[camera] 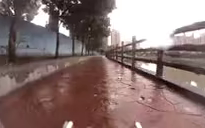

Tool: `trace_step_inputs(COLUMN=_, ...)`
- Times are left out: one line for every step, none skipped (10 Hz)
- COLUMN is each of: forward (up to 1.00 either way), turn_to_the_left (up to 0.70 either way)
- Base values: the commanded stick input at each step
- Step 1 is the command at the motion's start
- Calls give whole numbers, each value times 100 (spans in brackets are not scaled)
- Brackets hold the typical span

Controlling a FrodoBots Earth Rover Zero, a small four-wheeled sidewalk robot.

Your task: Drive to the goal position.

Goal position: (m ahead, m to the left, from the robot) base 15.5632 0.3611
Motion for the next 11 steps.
trace_step_inputs(forward=50, turn_to_the_left=0)
trace_step_inputs(forward=50, turn_to_the_left=0)
trace_step_inputs(forward=50, turn_to_the_left=0)
trace_step_inputs(forward=50, turn_to_the_left=0)
trace_step_inputs(forward=50, turn_to_the_left=0)
trace_step_inputs(forward=50, turn_to_the_left=1)
trace_step_inputs(forward=50, turn_to_the_left=24)
trace_step_inputs(forward=50, turn_to_the_left=0)
trace_step_inputs(forward=50, turn_to_the_left=0)
trace_step_inputs(forward=50, turn_to_the_left=0)
trace_step_inputs(forward=50, turn_to_the_left=0)
